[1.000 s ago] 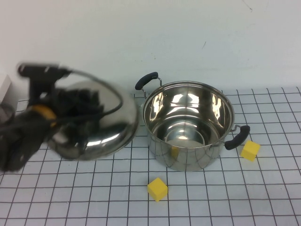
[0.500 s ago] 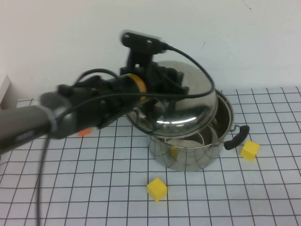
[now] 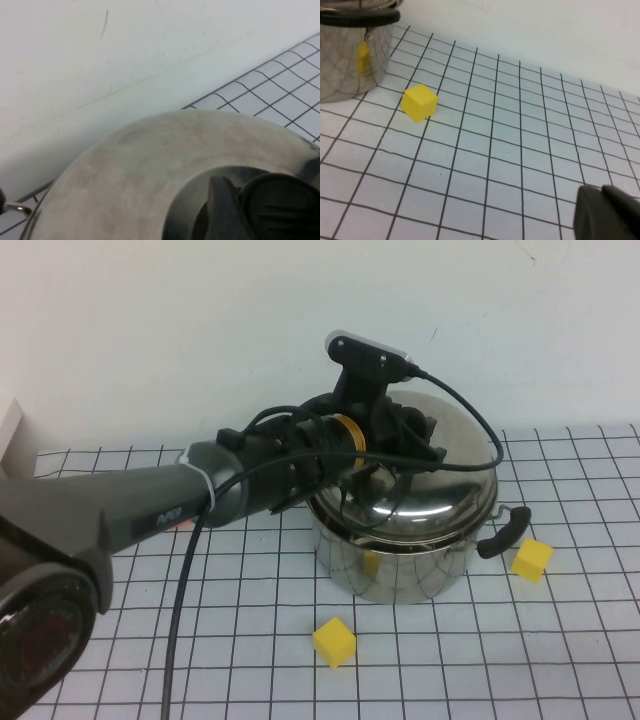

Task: Cover the pot
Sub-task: Place the pot lid on the pot

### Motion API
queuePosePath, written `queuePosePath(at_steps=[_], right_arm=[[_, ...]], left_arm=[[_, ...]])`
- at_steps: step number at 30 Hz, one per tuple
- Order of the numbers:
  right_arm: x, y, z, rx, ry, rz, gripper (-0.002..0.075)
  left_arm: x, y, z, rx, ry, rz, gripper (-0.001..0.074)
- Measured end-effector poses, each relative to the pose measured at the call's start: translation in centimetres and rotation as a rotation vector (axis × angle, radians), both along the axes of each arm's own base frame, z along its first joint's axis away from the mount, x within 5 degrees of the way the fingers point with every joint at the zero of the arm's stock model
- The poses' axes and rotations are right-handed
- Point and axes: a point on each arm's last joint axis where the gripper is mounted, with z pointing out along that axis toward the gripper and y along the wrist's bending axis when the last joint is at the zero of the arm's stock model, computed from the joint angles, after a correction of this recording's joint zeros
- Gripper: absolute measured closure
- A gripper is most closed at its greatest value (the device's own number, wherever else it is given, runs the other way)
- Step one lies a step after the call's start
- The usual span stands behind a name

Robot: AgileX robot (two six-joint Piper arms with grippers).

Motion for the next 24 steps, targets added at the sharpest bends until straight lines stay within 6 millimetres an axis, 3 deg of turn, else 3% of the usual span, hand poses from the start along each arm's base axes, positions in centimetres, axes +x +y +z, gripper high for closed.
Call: queuePosePath(at_steps=[24], right_arm=[[0.00,0.00,0.00,0.000,0.000,0.000,0.0717]], left_arm=[[0.02,0.01,-1.10,-0.006,0.090,0.057,0.0404]])
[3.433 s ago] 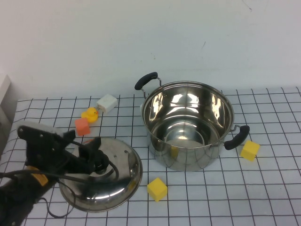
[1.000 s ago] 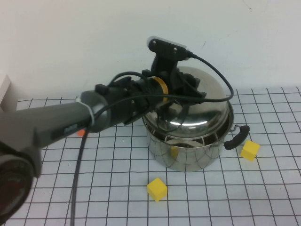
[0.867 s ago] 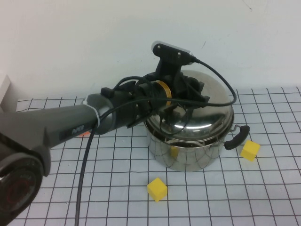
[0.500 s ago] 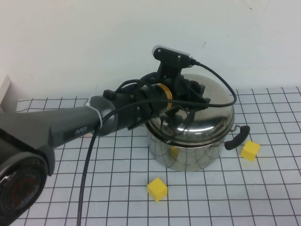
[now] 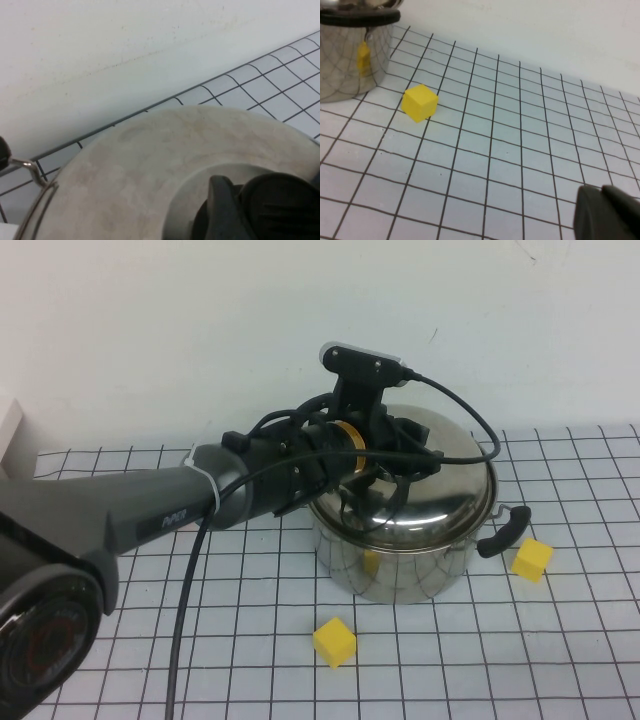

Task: Cover the pot
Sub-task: Place the pot lid on the pot

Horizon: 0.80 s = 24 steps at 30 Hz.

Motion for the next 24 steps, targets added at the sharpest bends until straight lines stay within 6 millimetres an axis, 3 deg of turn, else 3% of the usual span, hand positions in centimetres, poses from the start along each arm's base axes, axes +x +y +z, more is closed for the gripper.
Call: queuePosePath(at_steps=[10,17,21,24], right_arm=[[0.0,0.0,0.0,0.000,0.000,0.000,0.0717],[0.0,0.0,0.0,0.000,0.000,0.000,0.0717],[0.0,0.0,0.0,0.000,0.000,0.000,0.0717],[0.0,0.0,0.0,0.000,0.000,0.000,0.0717]], left_arm=[[0.0,-0.1,-0.2,-0.036,0.029,0.011,0.0402],[0.0,0.0,-0.5,0.045,-0.004,-0.022,0.0197],[-0.1,0.1,-0.2,0.053,-0.010,-0.020,0.0169],[-0.3,0.4,1.4,0.057,-0.043,-0.015,0.0166]])
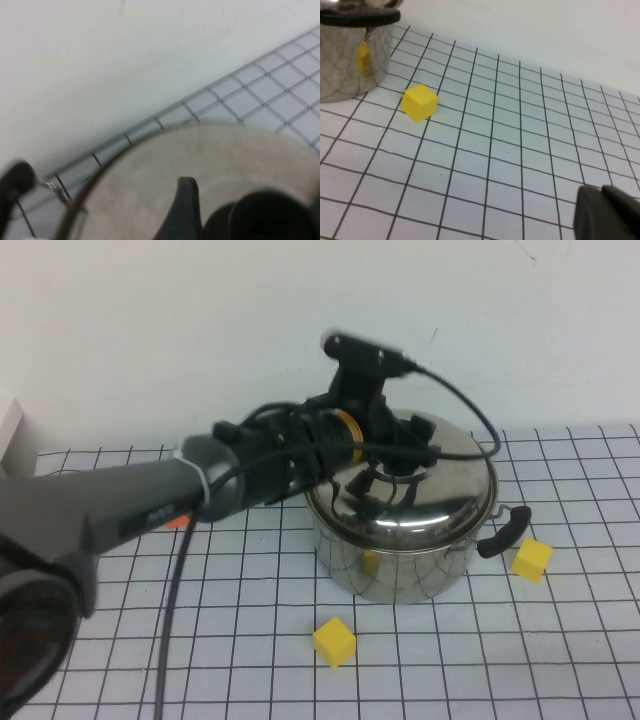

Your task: Cover the pot

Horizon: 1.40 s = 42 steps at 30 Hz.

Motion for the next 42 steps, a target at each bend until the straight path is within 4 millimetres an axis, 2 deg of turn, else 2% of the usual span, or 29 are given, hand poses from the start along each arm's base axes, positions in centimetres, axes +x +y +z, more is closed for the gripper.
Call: queuePosePath(at_steps=[4,7,9,12,15,16,20,23,25,27,34,42], right_arm=[[0.0,0.0,0.0,0.000,0.000,0.000,0.0717],[0.0,0.0,0.0,0.000,0.000,0.000,0.0717],[0.0,0.0,0.0,0.000,0.000,0.000,0.0717],[0.0,0.0,0.0,0.000,0.000,0.000,0.0717],[0.0,0.0,0.0,0.000,0.000,0.000,0.0717],[0.0,0.0,0.0,0.000,0.000,0.000,0.0717],[0.0,0.0,0.0,0.000,0.000,0.000,0.0717],[0.0,0.0,0.0,0.000,0.000,0.000,0.0717],[0.0,0.0,0.0,0.000,0.000,0.000,0.0717],[0.0,0.0,0.0,0.000,0.000,0.000,0.0717],[0.0,0.0,0.0,0.000,0.000,0.000,0.0717],[0.0,0.0,0.0,0.000,0.000,0.000,0.0717]], left_arm=[[-0.9,1.0,4.5,0.003,-0.077,0.028,0.0164],[-1.8,2.4,7.9,0.033,-0.126,0.081,0.0192],[-2.6,3.5,10.0,0.047,-0.140,0.138,0.0245],[-4.1,5.5,13.3,0.064,-0.155,0.236,0.0385],[-6.2,7.7,16.9,0.050,-0.177,0.325,0.0594],[-7.0,8.5,18.0,0.042,-0.178,0.355,0.0643],[-10.6,11.6,21.9,-0.014,-0.158,0.453,0.0717],[-13.5,13.5,23.5,-0.049,-0.150,0.476,0.0730],[-15.6,14.8,23.9,-0.065,-0.155,0.474,0.0733],[-17.5,16.0,23.5,-0.068,-0.151,0.472,0.0735],[-23.6,19.7,19.0,-0.070,-0.100,0.462,0.0735],[-29.9,22.9,12.5,-0.165,-0.026,0.430,0.0735]])
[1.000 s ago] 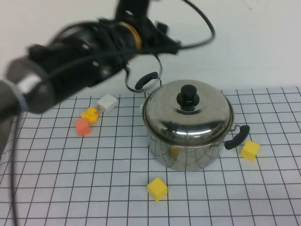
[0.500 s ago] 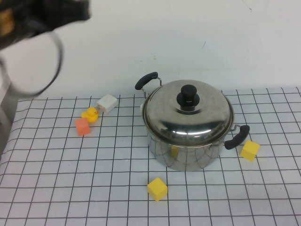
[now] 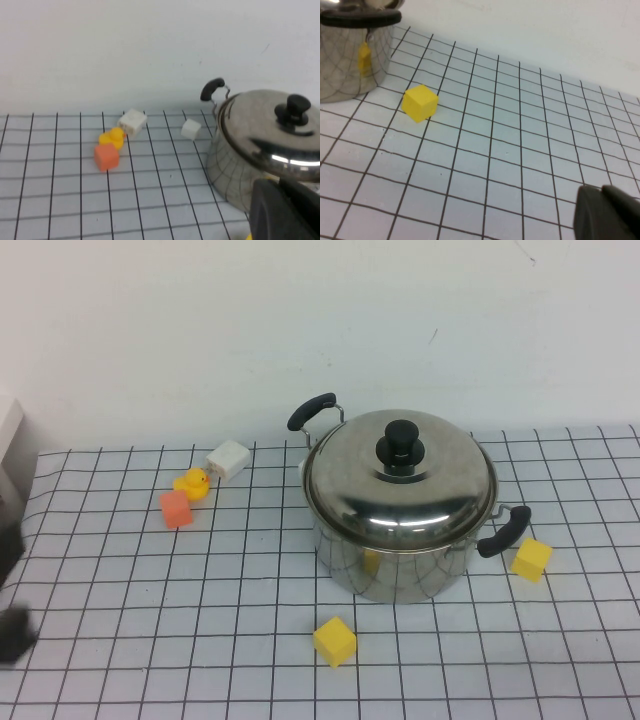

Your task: Cover the pot

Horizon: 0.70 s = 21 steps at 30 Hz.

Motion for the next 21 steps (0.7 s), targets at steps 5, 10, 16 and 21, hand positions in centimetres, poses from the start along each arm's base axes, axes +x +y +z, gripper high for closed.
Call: queuePosePath(at_steps=[5,10,16,21], right_arm=[[0.0,0.0,0.0,0.000,0.000,0.000,0.0717],[0.0,0.0,0.0,0.000,0.000,0.000,0.0717],[0.0,0.0,0.0,0.000,0.000,0.000,0.0717],[0.0,0.0,0.0,0.000,0.000,0.000,0.0717]], left_arm=[[-3.0,1.9,-2.5,-0.047,-0.025,0.006,0.0735],[-5.1,3.2,-3.8,-0.114,-0.021,0.023,0.0735],[-6.4,3.9,-4.3,-0.187,-0.001,0.024,0.0735],[-6.5,3.9,-4.3,-0.196,0.002,0.021,0.0735]])
